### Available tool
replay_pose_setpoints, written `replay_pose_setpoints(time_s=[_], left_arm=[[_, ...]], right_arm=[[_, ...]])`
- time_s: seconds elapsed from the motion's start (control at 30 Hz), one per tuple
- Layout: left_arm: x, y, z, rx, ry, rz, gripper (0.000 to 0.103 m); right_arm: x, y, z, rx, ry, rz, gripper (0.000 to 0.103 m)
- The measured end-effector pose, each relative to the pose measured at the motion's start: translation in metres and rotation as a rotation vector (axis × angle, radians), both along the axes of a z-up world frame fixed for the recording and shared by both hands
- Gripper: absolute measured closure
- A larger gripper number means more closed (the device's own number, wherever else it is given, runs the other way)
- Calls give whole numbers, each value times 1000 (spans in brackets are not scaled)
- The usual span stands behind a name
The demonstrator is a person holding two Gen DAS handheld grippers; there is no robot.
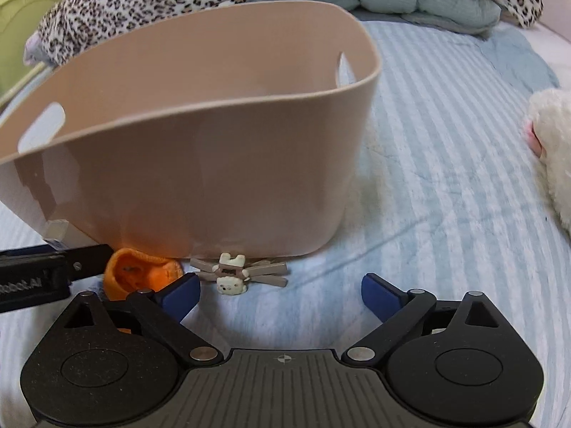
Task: Organize objects
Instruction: 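Grasp the small white carton with the left gripper while the right gripper grasps the keyring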
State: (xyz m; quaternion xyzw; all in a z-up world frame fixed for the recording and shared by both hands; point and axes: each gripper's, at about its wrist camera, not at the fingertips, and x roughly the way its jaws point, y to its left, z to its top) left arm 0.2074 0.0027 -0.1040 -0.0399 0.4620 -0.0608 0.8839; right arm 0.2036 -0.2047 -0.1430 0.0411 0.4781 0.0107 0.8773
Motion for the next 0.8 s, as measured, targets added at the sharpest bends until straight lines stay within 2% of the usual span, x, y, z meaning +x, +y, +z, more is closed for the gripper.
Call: replay_pose_setpoints(time_s=[0.07, 0.17, 0.27, 0.3, 0.33, 0.43, 0.5, 0.57, 0.73, 0.8], left_arm=[[2, 1, -1, -13, 9, 0, 34], [2, 2, -3, -34, 29, 2, 51], [3, -1, -4, -24, 37, -16, 68], [3, -2, -4, -22, 35, -27, 70], [2, -2, -3, -19, 30, -33, 70], [-1, -1, -1, -15, 7, -35, 71], [-1, 1, 0, -18, -2, -37, 71], [-3, 2, 1, -21, -7, -42, 71], [-8, 5, 3, -17, -18, -43, 71], [-9, 7, 5, -19, -22, -41, 71]], right_arm=[[0, 3, 0, -11, -4, -2, 4], [0, 4, 1, -8, -7, -7, 8], [-1, 5, 3, -13, -16, -4, 17], [-3, 5, 4, -15, -21, -2, 23], [-5, 4, 5, -14, -26, -1, 25], [-11, 1, 8, 6, -33, 0, 42], [-13, 0, 11, 21, -32, 2, 59], [-14, 0, 12, 24, -31, 8, 67], [-24, 1, 16, 30, -38, 17, 68], [-25, -2, 18, 44, -34, 20, 84]])
